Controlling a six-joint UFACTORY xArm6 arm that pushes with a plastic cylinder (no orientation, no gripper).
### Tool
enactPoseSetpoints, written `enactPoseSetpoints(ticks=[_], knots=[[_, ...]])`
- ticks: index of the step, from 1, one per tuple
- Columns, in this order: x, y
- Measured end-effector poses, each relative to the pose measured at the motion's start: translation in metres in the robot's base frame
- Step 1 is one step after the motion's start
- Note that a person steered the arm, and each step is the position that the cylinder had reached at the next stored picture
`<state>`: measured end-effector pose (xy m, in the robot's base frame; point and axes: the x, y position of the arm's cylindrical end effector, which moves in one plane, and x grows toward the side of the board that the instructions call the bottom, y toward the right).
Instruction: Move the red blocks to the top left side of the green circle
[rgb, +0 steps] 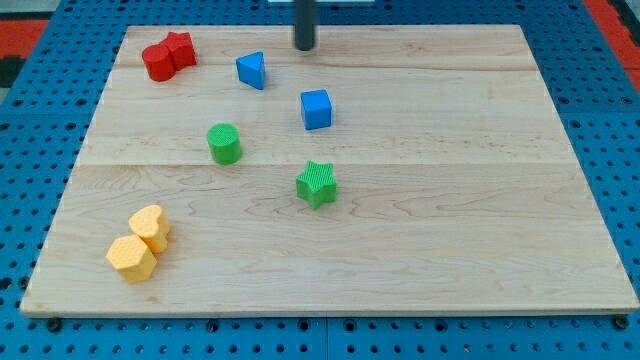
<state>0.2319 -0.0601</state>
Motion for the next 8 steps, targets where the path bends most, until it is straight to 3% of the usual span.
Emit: enactPoseSetpoints(ticks=[1,2,3,4,5,6,8], knots=[[0.031,-0.045],[0.012,-0.058],[-0.033,-0.125],[-0.023,-0.210],[0.011,-0.157],[0.004,-0.137],[0.084,-0.183]])
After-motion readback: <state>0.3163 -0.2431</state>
